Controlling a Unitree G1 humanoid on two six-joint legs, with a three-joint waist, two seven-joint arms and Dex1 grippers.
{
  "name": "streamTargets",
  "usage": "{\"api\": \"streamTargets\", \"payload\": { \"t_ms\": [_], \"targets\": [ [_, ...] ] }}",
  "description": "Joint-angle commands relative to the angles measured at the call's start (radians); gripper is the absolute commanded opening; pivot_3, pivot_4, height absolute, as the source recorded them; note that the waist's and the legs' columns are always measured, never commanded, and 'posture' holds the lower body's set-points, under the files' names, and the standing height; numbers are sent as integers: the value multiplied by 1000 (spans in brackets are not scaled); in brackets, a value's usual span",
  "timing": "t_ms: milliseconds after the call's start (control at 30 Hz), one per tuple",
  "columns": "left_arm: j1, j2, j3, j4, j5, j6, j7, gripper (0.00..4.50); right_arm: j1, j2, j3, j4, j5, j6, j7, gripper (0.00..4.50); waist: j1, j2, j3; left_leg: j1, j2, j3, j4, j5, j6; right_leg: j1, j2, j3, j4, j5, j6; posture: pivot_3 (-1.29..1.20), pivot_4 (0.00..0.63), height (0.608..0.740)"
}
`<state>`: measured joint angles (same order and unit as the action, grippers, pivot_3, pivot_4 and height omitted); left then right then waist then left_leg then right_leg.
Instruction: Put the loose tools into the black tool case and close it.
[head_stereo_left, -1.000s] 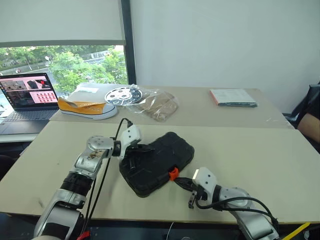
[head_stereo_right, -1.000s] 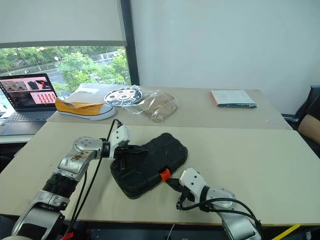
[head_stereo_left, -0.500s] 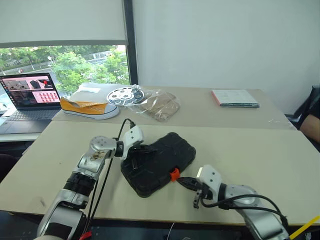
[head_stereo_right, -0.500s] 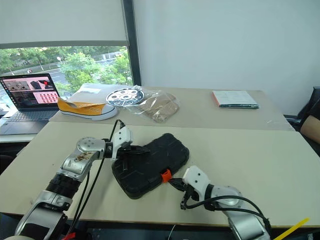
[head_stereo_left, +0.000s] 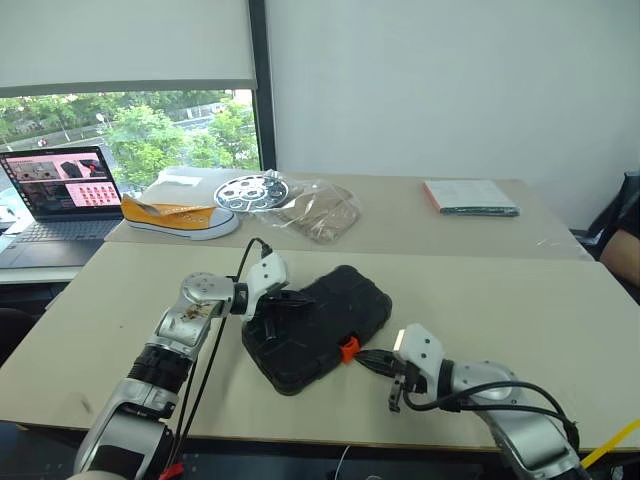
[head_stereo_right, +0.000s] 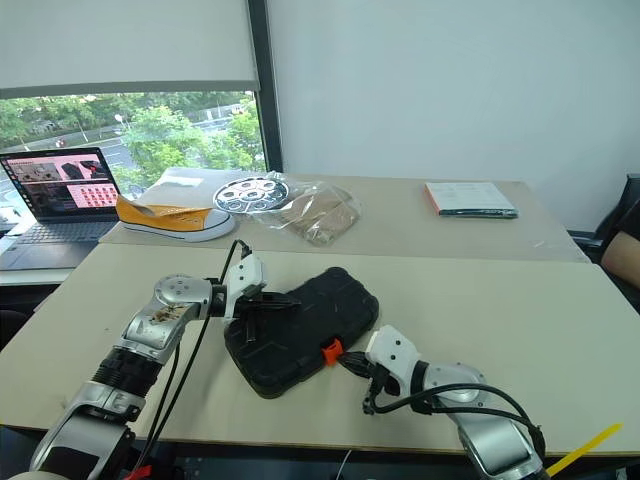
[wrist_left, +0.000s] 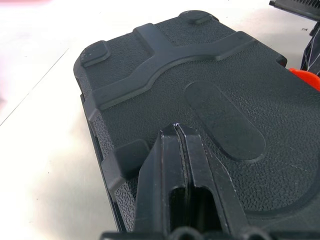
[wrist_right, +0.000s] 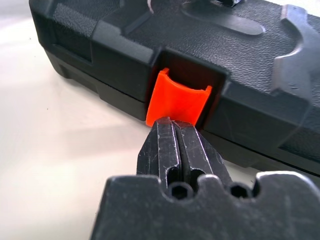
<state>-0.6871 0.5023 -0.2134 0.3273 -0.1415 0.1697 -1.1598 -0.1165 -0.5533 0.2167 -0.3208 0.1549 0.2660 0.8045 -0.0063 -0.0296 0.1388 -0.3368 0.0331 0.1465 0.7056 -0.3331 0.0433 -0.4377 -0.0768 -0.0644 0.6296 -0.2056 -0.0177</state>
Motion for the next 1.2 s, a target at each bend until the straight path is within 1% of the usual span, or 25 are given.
{"api": "streamTargets", "payload": {
  "t_ms": [33, 633, 800, 933, 1100, 1167, 1200],
  "targets": [
    [33, 0, -43, 38, 40, 13, -9, 9, -55, 26, 5, 23, -10, -38, -6, 0, -4, 0, 0, 0, 0, 0, 0, 0, 0, 0, 0, 0, 0, 0, 0, 0, 150, 740],
    [46, -8, -67, 98, 53, 47, -20, 9, -133, 126, 38, 101, -30, -62, 3, 0, -15, 0, -1, 2, 3, 0, 0, 1, -1, 1, 3, 1, 3, 1, -1, 0, 150, 740],
    [53, -8, -69, 106, 54, 57, -19, 9, -174, 147, 65, 144, -45, -66, 18, 0, -16, 0, -1, 3, 5, -1, 0, 1, 0, 0, 4, 0, 3, 2, -2, 0, 150, 740],
    [59, -3, -66, 109, 56, 56, -15, 9, -209, 166, 61, 178, -47, -86, 16, 0, -15, 0, -1, 2, 5, -1, 0, 2, 0, -1, 4, 0, 3, 3, -4, 0, 150, 740],
    [85, 8, -16, 92, 29, 1, 2, 9, -171, 125, 33, 123, -22, -78, 51, 0, -16, 1, -1, 2, 5, -1, 0, 2, 0, -1, 3, 0, 3, 3, -4, 0, 150, 740],
    [106, 14, 37, 67, -20, -30, -12, 9, -133, 91, 4, 90, -2, -77, 67, 0, -17, 2, -2, 2, 5, -1, -1, 2, 0, -2, 3, 0, 3, 3, -4, 0, 150, 740],
    [143, 30, 99, 24, -82, -58, -41, 258, -85, 51, -43, 60, 31, -75, 90, 0, -16, 3, -2, 1, 5, -1, -3, 2, -1, -3, 2, 0, 3, 4, -7, 0, 150, 740]
  ]
}}
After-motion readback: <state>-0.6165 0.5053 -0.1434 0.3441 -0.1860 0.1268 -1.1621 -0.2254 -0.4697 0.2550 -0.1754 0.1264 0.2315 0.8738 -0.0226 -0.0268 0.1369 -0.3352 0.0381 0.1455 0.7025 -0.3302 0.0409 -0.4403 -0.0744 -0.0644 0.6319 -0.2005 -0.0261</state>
